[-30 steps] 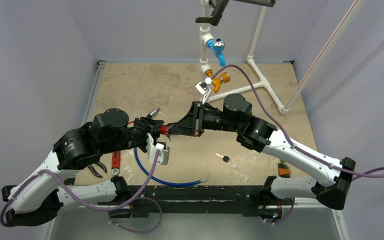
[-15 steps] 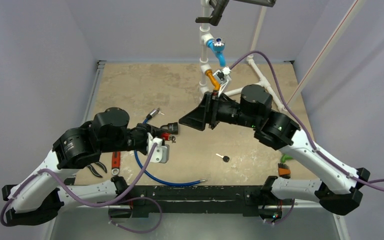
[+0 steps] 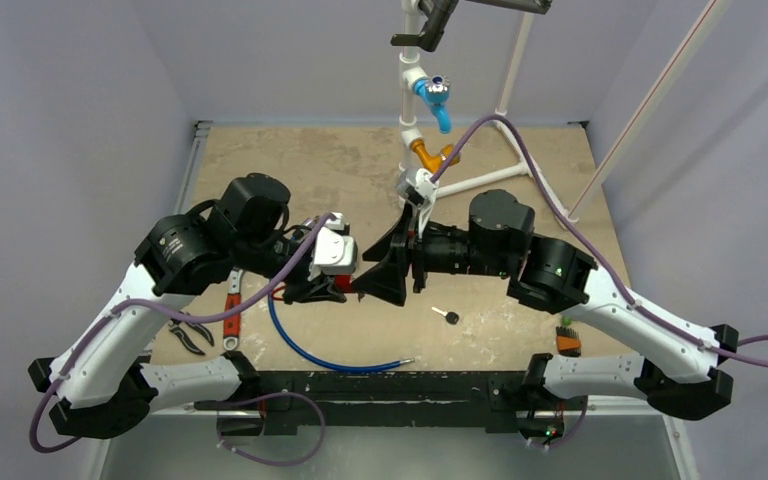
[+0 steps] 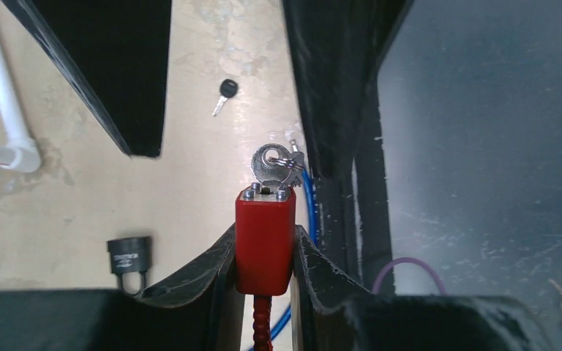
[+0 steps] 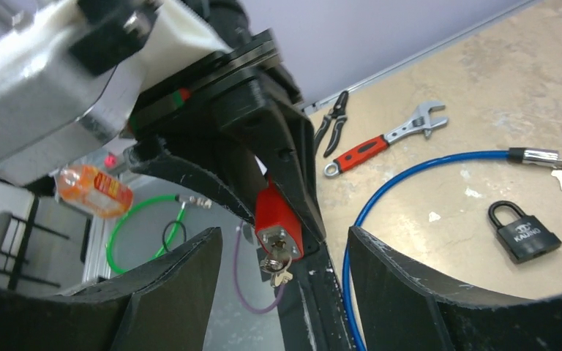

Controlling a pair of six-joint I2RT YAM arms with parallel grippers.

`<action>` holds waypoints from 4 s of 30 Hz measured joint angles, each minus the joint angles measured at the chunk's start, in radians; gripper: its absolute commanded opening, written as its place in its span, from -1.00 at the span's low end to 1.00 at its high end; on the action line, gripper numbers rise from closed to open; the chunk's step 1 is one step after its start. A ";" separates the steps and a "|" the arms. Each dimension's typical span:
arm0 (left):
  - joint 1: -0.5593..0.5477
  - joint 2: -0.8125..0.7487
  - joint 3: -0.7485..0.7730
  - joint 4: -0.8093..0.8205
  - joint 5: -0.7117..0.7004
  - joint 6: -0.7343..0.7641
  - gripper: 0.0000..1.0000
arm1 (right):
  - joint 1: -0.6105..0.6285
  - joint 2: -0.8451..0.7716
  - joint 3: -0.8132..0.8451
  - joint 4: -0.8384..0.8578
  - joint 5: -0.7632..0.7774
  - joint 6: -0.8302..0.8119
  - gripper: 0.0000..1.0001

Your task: Unlock with the key

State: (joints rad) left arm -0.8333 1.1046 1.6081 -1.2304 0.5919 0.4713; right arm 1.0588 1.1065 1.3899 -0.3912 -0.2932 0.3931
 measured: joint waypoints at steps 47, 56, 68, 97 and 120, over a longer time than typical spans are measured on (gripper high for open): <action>0.069 0.048 0.129 -0.090 0.020 -0.050 0.35 | 0.056 0.034 -0.040 0.029 -0.064 -0.046 -1.00; 0.085 -0.041 0.118 -0.126 -0.007 0.016 -0.27 | 0.056 0.034 -0.040 -0.003 -0.063 -0.042 -1.00; 0.085 -0.019 0.040 -0.117 0.020 0.018 -0.49 | 0.056 0.021 -0.111 0.119 -0.045 0.001 -1.00; 0.085 -0.010 0.080 -0.148 -0.013 0.038 -1.00 | 0.056 0.134 -0.006 0.010 -0.106 -0.084 -0.52; 0.082 -0.003 0.109 -0.154 -0.001 0.058 -1.00 | 0.063 0.027 -0.208 0.279 -0.022 -0.005 -1.00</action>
State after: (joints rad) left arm -0.7513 1.1019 1.7172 -1.3846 0.5907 0.5289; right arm 1.1217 1.1336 1.1824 -0.1123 -0.3153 0.3878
